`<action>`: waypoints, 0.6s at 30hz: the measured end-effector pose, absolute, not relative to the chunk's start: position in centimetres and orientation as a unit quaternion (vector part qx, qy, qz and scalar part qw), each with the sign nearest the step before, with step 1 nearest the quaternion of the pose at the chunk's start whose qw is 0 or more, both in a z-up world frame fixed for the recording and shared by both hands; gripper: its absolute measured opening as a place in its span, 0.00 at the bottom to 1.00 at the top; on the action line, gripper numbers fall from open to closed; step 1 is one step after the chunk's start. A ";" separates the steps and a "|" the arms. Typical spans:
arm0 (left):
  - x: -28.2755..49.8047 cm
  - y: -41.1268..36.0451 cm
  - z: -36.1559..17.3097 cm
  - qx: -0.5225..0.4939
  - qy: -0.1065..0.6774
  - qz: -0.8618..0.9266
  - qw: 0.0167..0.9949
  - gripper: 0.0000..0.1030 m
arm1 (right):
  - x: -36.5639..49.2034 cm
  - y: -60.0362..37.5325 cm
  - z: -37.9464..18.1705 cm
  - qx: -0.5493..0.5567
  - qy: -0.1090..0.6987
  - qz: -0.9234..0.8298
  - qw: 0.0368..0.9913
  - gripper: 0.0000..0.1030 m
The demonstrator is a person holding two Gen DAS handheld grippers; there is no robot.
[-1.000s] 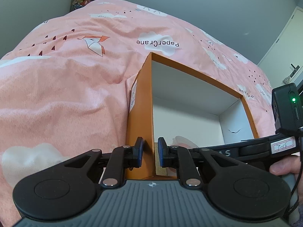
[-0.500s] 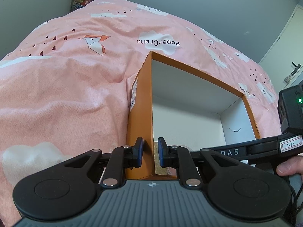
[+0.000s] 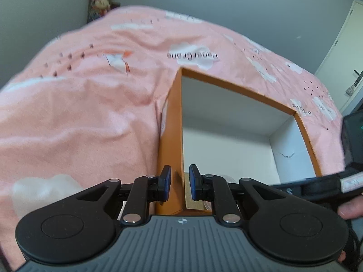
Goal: Organize rigid objects
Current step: 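Open the left tool on the gold box while the right tool sets the cup down and opens, then move both tools back to the pile and reach for the silver compact and pouch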
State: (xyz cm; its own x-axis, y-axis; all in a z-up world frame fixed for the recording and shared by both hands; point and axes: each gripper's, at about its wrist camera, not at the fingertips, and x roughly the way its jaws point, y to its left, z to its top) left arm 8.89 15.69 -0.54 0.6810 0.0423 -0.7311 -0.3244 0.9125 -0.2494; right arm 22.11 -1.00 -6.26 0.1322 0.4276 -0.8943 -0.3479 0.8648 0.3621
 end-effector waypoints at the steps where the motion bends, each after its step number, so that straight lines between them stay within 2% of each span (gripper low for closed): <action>1: 8.5 15.4 -0.2 -0.179 0.376 0.108 0.903 0.18 | 21.6 -1.0 -5.7 0.020 0.591 0.264 0.762 0.42; 2: 8.1 15.2 0.1 -0.176 0.365 0.113 0.907 0.18 | 21.1 -1.0 -5.1 0.010 0.573 0.269 0.774 0.46; 4: 7.2 14.4 0.9 -0.159 0.345 0.120 0.917 0.18 | 19.9 -1.2 -3.9 -0.008 0.538 0.276 0.796 0.48; 9: 5.2 12.9 2.9 -0.135 0.307 0.118 0.935 0.18 | 16.8 -2.5 -0.5 -0.045 0.453 0.284 0.844 0.70; 13: 3.8 11.3 3.4 -0.130 0.303 0.095 0.939 0.18 | 14.4 -4.1 1.2 -0.045 0.420 0.297 0.856 0.71; 18: 2.9 10.2 2.5 -0.142 0.346 0.042 0.926 0.22 | 12.1 -6.2 2.0 -0.020 0.433 0.301 0.849 0.74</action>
